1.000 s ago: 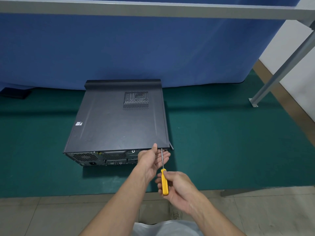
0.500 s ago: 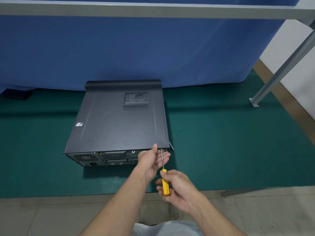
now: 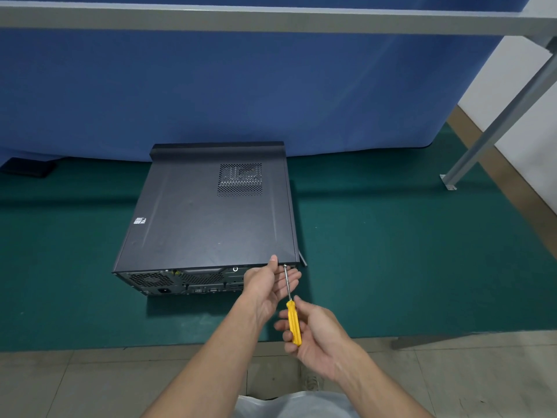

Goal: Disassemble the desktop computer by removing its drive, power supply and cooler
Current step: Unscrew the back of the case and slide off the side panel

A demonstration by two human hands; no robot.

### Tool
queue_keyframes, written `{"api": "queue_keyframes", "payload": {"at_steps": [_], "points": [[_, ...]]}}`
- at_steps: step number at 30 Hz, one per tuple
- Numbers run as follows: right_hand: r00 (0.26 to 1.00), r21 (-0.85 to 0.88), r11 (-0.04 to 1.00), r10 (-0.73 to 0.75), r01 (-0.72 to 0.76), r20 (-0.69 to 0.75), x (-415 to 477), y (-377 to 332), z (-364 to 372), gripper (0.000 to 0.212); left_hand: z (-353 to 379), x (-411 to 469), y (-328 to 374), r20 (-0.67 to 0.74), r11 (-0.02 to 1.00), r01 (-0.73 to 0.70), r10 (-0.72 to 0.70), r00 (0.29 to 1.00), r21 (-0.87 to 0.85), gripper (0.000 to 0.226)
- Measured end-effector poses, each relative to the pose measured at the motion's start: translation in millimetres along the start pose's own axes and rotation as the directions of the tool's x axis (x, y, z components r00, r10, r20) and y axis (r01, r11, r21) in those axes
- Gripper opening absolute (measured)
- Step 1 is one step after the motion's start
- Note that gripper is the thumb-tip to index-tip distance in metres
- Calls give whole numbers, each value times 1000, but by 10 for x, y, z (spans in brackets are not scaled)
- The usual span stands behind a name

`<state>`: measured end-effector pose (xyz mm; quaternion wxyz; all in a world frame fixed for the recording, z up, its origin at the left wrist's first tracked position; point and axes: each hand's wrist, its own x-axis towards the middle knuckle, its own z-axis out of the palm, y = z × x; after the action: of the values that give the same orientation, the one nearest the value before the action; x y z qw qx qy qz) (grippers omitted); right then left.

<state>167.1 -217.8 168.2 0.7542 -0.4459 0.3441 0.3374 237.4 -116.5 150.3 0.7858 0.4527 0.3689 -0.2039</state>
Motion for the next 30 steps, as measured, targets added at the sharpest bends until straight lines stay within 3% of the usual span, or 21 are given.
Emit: {"api": "queue_keyframes", "payload": {"at_steps": [7, 14, 18, 26, 30], "points": [[998, -68, 997, -40, 37, -42, -24, -23, 9, 12, 12, 2, -5, 1, 1000, 1, -1, 1000, -2, 39], [999, -17, 1000, -27, 26, -33, -5, -4, 1, 26, 15, -10, -11, 2, 1000, 5, -5, 1000, -3, 39], [998, -27, 998, -55, 55, -18, -21, -3, 21, 12, 18, -31, -17, -8, 999, 6, -6, 1000, -36, 38], [999, -16, 999, -49, 49, -17, -16, -5, 10, 23, 26, -31, -32, -19, 998, -8, 6, 1000, -57, 30], [997, -43, 997, -69, 68, -25, -49, -26, 18, 12, 37, -33, -57, -20, 998, -15, 14, 1000, -56, 21]]}}
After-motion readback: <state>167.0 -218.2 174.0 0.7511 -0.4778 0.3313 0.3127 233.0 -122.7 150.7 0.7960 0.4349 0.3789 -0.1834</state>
